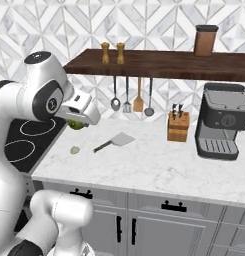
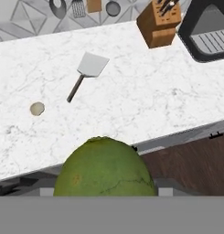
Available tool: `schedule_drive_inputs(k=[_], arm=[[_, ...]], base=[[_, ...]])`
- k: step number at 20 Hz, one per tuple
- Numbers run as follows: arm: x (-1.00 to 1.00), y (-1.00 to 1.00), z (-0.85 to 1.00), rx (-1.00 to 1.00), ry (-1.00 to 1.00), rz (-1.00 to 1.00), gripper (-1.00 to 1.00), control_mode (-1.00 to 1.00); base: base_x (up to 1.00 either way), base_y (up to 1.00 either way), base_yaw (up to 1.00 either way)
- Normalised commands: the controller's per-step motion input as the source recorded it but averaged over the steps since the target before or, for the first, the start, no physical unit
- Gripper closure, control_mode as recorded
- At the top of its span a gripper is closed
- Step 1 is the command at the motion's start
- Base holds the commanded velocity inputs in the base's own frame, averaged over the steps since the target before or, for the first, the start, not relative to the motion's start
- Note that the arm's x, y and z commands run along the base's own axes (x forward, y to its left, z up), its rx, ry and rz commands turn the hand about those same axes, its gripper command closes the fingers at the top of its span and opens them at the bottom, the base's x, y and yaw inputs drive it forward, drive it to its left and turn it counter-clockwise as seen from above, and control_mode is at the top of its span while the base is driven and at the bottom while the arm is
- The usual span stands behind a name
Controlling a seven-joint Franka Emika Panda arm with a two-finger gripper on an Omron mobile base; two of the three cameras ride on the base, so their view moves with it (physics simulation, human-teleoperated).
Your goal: Put the lime and garlic in the pot. Retrieve the spatula and lightly stir the vegetables in the pot.
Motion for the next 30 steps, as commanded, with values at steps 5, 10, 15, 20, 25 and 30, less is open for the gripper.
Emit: schedule_drive_inputs(k=[5, 10, 15, 20, 25, 30], arm=[[0.00, 0.00, 0.00, 0.00, 0.00, 0.00, 1.00, 1.00], [0.00, 0.00, 0.00, 0.00, 0.00, 0.00, 1.00, 1.00], [0.00, 0.00, 0.00, 0.00, 0.00, 0.00, 1.00, 1.00], [0.00, 0.00, 0.00, 0.00, 0.00, 0.00, 1.00, 1.00], [0.00, 0.00, 0.00, 0.00, 0.00, 0.00, 1.00, 1.00], [0.00, 0.00, 0.00, 0.00, 0.02, 0.00, 1.00, -1.00]], base=[[-0.09, 0.95, 0.00], [-0.09, 1.00, 0.00], [-0.01, 1.00, 0.00], [0.14, 1.00, 0.00], [0.70, 0.95, 0.00], [0.11, 0.08, 0.00]])
